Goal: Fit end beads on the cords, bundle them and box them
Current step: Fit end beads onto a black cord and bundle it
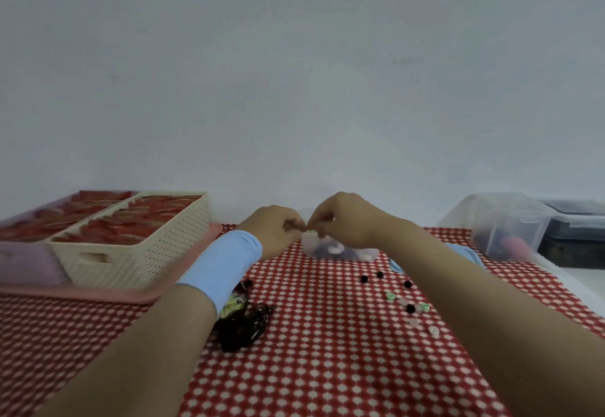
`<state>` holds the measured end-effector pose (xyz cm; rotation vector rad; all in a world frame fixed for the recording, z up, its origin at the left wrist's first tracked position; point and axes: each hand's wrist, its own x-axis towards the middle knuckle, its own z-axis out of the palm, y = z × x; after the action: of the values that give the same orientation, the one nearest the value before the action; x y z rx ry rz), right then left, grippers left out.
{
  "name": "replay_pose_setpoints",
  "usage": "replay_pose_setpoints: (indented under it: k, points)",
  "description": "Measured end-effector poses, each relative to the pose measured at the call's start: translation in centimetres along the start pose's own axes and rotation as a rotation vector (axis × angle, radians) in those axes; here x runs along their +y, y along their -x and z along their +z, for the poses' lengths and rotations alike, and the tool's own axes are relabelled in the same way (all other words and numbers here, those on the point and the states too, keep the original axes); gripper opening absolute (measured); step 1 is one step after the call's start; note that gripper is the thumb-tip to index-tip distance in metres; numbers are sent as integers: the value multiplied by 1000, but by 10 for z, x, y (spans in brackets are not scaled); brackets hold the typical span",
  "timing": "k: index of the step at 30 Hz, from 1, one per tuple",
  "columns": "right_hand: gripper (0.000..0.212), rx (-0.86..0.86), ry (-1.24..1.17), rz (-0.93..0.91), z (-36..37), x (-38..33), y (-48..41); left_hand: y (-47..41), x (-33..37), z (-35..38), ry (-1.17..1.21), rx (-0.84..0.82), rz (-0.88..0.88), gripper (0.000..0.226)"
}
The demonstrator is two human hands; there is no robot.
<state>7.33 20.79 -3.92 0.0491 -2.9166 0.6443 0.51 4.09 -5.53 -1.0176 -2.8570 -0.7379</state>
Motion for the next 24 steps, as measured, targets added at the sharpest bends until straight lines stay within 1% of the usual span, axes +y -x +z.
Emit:
replay_pose_setpoints:
  k: [2, 3, 4, 5, 7, 9, 10, 11, 13, 15, 16, 18, 20, 22, 24]
  points:
    - [17, -95, -30, -49, 17, -25, 2, 19, -15, -11, -97, -78, -53, 23]
    - [18, -138, -11, -77, 24, -33, 2, 26, -21, -14, -143, -133, -69, 23]
    - [24, -198, 25, -112, 33, -45, 2, 37, -31, -19, -176, -184, -96, 24]
    - [35, -273, 68, -143, 40, -55, 2, 46, -40, -23, -193, -229, -125, 26]
    - [67, -429, 149, -195, 56, -75, 2, 64, -58, -32, -201, -282, -188, 34]
    - [93, -563, 177, -204, 70, -89, 0, 78, -73, -38, -209, -307, -242, 53]
    - [99, -615, 189, -203, 76, -96, 0, 84, -80, -42, -221, -323, -270, 65]
    - [102, -643, 213, -206, 81, -102, 0, 89, -87, -44, -242, -351, -293, 76]
    - [100, -636, 272, -212, 87, -110, 0, 97, -96, -48, -317, -455, -354, 98]
    - [94, -596, 289, -209, 90, -118, -1, 105, -101, -49, -356, -537, -415, 110]
    - [89, -570, 283, -200, 91, -119, -1, 109, -101, -49, -339, -544, -429, 110]
    - [78, -551, 257, -172, 91, -121, -3, 113, -103, -47, -214, -510, -451, 101]
    - [72, -607, 236, -153, 91, -119, -4, 118, -102, -47, -70, -514, -477, 99]
    - [79, -669, 263, -156, 91, -116, -1, 121, -101, -48, -88, -560, -439, 107]
    - [88, -646, 289, -155, 93, -112, 3, 123, -95, -46, -188, -543, -371, 107]
